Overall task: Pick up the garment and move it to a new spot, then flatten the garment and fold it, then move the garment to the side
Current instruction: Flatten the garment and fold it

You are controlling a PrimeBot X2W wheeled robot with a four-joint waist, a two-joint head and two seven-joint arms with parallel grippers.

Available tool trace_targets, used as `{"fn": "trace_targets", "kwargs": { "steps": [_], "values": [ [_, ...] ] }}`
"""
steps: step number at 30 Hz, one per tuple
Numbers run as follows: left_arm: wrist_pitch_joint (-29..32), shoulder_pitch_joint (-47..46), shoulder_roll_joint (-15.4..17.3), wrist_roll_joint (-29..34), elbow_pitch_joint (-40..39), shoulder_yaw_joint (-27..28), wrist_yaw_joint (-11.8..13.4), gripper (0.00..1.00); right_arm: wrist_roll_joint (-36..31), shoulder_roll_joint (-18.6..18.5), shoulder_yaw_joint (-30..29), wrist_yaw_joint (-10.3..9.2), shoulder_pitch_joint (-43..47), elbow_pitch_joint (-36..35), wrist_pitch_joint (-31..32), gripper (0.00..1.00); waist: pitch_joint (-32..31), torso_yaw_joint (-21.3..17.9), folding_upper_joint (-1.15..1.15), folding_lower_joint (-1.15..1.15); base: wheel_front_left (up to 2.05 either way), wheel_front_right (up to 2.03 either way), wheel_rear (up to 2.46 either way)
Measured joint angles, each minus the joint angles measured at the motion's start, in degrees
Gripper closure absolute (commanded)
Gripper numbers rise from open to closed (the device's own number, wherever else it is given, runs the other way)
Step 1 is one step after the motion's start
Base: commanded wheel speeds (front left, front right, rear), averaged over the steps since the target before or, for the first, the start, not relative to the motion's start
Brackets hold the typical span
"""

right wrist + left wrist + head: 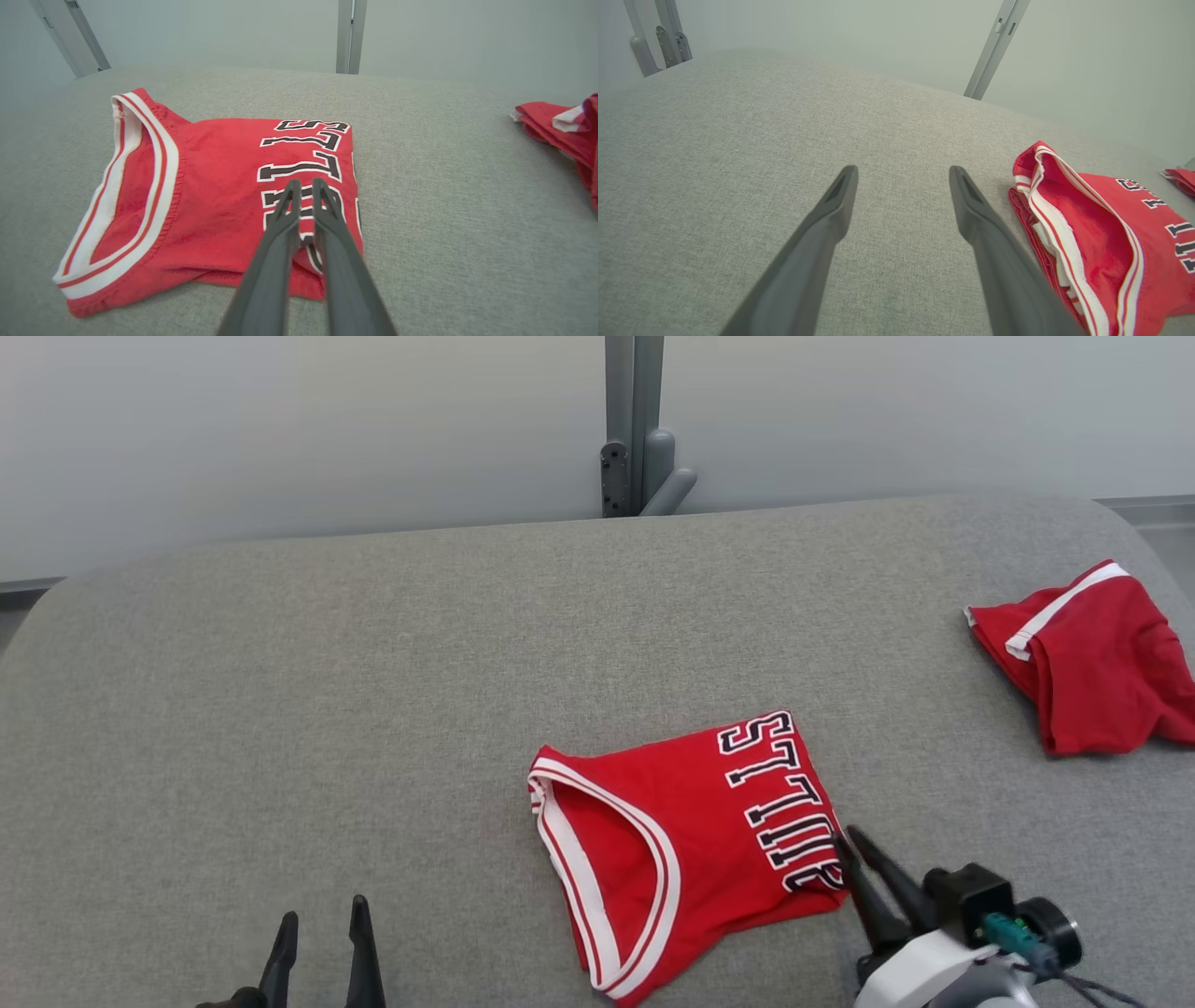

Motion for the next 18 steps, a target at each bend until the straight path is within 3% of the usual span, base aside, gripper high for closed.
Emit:
{"fn": "trace_targets", "kwargs": {
  "steps": [1, 3, 4, 5, 11, 18],
  "values": [
    [0.0, 0.27, 0.0, 0.27, -0.16, 0.57, 0.0, 0.0, -0.22, -0.63, -1.37, 0.0, 0.38, -2.04, 0.0, 0.7, -0.19, -0.26, 0.0, 0.0, 0.0, 0.0, 0.0],
    [0.0, 0.67, 0.0, 1.54, -0.78, 1.56, -0.01, 0.0, -0.62, -1.34, -4.38, 0.0, 0.96, -6.08, -0.01, 0.56, -0.57, -0.73, 0.0, 0.0, 0.0, 0.0, 0.0],
    [0.0, 0.9, 0.0, 2.34, -1.0, 2.1, -0.03, 0.0, -0.92, -1.58, -5.92, 0.0, 1.44, -7.87, 0.0, 0.33, -0.81, -0.93, 0.0, 0.0, 0.0, 0.0, 0.0],
    [0.0, 1.05, 0.0, 3.28, -1.19, 2.58, -0.11, 0.0, -1.15, -1.67, -7.61, 0.0, 2.01, -9.59, -0.01, 0.0, -1.06, -1.08, 0.0, 0.0, 0.0, 0.0, 0.0],
    [0.0, 1.58, 0.0, 8.35, -1.01, 4.85, -1.93, 0.0, -3.81, -0.98, -18.79, 0.0, 4.84, -15.55, -0.01, 0.0, -2.54, -1.24, 0.0, 0.0, 0.0, 0.0, 0.0],
    [0.0, 1.94, 0.0, 11.03, -0.9, 5.3, -4.27, 0.0, -5.27, 0.05, -22.85, 0.0, 6.5, -15.24, -0.01, 0.0, -3.44, -0.5, 0.0, 0.0, 0.0, 0.0, 0.0]
  ]
}}
